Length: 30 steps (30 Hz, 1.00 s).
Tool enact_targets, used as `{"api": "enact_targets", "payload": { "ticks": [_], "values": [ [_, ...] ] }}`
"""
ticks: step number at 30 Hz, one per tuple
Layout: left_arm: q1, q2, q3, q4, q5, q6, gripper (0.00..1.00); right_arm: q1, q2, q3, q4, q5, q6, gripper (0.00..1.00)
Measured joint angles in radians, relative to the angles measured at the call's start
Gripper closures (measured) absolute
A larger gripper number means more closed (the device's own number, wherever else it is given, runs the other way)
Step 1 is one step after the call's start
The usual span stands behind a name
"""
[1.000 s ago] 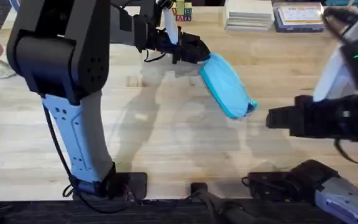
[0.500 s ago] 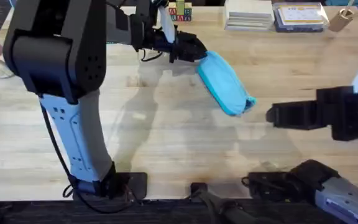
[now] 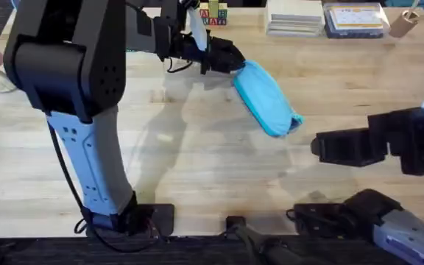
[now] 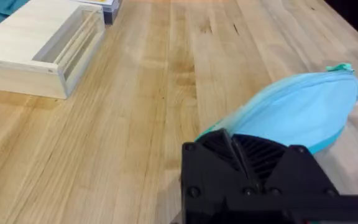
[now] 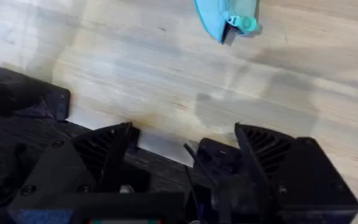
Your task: Unzip the bag, pick up the pens from the table one at a time and place them inside, then zip the bag closed.
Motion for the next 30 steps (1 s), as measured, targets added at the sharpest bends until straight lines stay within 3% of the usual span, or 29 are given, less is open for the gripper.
{"api": "enact_targets", "payload": {
  "ticks": [14, 30],
  "values": [
    [0.000, 0.000, 0.000, 0.000, 0.000, 0.000, 0.959, 0.000, 0.000, 0.000, -0.001, 0.000, 0.125, 0.004],
    [0.000, 0.000, 0.000, 0.000, 0.000, 0.000, 0.959, 0.000, 0.000, 0.015, -0.044, 0.056, 0.107, 0.005]
  ]
}}
